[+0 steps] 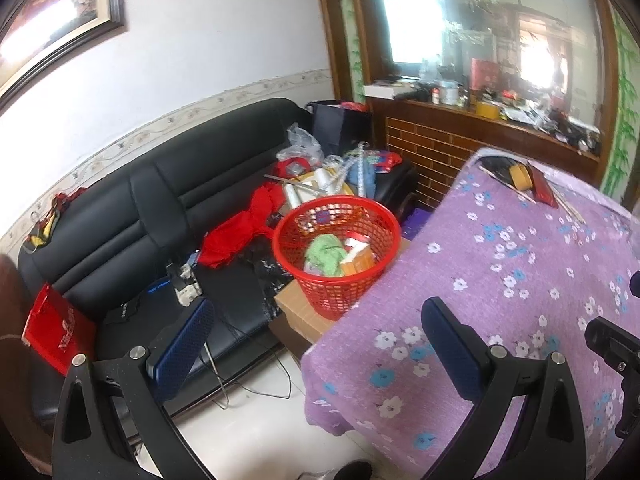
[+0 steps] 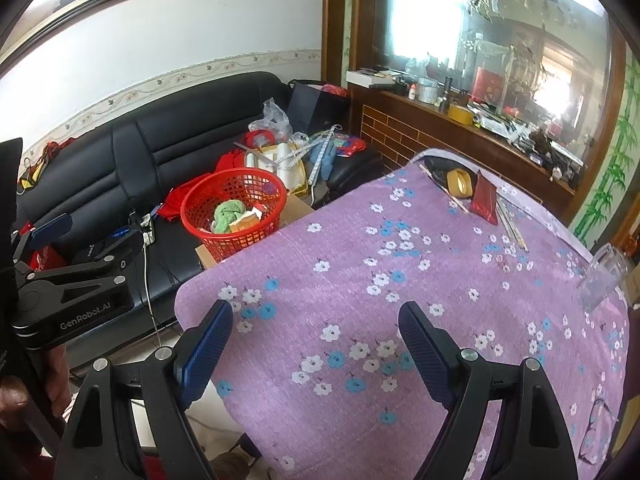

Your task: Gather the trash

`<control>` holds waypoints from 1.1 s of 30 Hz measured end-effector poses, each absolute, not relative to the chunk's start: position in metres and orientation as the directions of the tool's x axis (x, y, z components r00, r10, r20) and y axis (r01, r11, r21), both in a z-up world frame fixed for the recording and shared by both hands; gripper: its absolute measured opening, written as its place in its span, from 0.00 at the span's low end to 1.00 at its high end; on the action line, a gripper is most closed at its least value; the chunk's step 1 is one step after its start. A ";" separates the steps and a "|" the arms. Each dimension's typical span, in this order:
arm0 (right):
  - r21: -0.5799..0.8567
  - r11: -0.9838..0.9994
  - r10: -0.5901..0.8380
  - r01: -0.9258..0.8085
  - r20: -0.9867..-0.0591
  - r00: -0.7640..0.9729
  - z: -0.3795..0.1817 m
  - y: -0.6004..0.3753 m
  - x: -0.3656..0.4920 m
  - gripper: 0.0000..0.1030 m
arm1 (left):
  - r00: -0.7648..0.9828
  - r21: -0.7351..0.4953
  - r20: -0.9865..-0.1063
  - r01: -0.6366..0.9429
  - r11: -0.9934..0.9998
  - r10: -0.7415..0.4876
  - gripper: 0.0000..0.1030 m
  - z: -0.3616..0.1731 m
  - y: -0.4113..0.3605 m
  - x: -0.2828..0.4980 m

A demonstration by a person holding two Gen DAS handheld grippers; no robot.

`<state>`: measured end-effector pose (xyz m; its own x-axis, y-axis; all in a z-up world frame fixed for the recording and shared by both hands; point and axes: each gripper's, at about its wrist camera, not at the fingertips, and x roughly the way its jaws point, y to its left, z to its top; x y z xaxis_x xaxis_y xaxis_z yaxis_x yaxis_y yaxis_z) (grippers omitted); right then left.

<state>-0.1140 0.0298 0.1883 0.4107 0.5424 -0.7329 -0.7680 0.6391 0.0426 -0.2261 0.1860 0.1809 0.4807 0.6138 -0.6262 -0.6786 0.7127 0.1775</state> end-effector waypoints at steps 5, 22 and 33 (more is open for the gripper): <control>0.124 0.724 0.488 -0.678 -0.787 0.377 0.161 0.001 -0.083 0.86 | 0.519 0.218 -0.661 -0.558 0.801 0.542 1.00 0.161 0.166 -0.190; -0.024 0.997 -0.052 0.077 -0.921 0.387 0.007 -0.241 -0.013 0.86 | 0.520 0.026 -0.854 0.082 0.996 -0.021 1.00 0.035 -0.004 -0.045; 0.005 0.994 -0.047 0.109 -0.883 0.468 -0.006 -0.239 0.001 0.98 | 0.502 0.057 -0.865 0.113 0.992 -0.008 1.00 0.006 -0.013 -0.013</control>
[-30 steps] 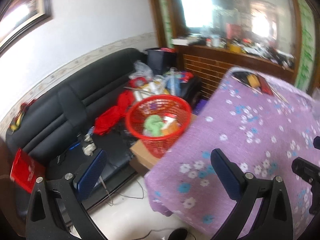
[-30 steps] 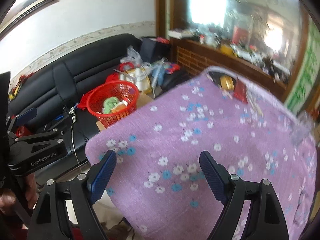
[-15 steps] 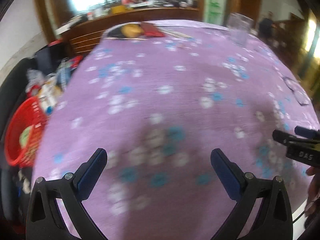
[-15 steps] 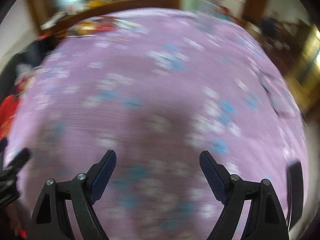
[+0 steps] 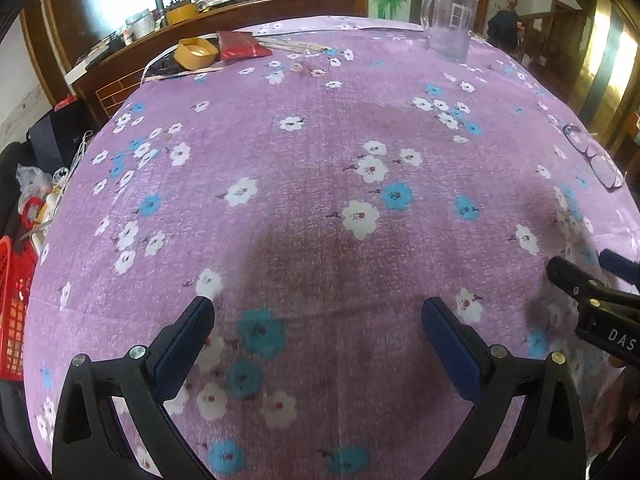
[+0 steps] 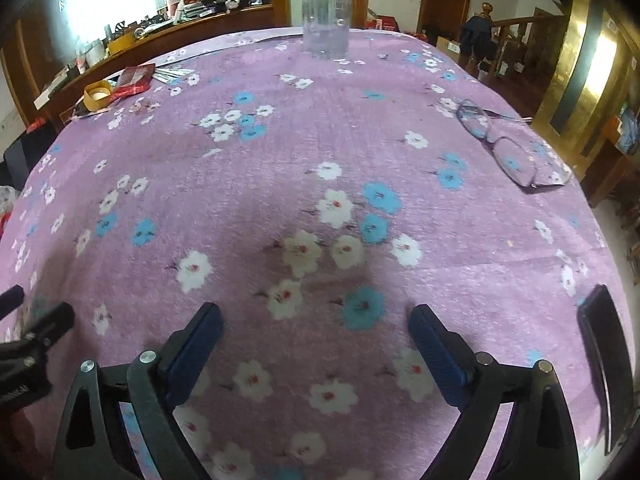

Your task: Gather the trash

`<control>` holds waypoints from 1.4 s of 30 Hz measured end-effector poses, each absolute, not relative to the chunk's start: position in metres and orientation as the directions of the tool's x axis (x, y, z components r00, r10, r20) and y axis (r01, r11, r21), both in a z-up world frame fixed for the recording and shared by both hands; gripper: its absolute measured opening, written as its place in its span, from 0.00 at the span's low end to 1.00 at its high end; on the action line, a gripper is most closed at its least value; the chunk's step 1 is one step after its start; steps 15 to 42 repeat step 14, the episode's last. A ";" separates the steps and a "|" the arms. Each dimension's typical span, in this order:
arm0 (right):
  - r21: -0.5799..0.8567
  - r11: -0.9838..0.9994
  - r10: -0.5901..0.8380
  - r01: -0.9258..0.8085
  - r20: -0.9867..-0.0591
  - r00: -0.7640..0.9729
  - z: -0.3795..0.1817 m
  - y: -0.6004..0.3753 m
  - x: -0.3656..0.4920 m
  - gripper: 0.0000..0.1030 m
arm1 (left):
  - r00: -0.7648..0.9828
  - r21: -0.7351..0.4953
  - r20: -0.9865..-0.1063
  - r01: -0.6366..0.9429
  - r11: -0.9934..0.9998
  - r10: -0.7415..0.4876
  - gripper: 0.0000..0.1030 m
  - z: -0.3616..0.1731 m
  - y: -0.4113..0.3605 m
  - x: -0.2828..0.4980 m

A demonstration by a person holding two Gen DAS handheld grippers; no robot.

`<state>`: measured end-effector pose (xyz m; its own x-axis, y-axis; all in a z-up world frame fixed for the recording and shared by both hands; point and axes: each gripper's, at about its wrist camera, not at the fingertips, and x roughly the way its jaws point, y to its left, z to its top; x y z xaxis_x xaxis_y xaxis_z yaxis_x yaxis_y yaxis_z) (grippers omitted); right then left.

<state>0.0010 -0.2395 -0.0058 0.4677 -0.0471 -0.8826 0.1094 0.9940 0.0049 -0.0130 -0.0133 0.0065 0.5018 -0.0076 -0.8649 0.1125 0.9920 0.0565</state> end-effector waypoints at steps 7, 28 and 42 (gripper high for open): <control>-0.003 0.999 -0.023 0.043 -0.884 0.467 -0.010 -0.215 0.013 0.99 | 0.508 0.025 -0.861 0.113 0.993 -0.036 1.00 0.003 -0.009 -0.007; 0.001 0.999 -0.022 0.048 -0.877 0.481 -0.011 -0.215 0.011 1.00 | 0.500 0.004 -0.864 0.105 0.994 -0.049 1.00 0.002 -0.006 -0.004; 0.001 0.999 -0.022 0.048 -0.877 0.481 -0.011 -0.215 0.011 1.00 | 0.500 0.004 -0.864 0.105 0.994 -0.049 1.00 0.002 -0.006 -0.004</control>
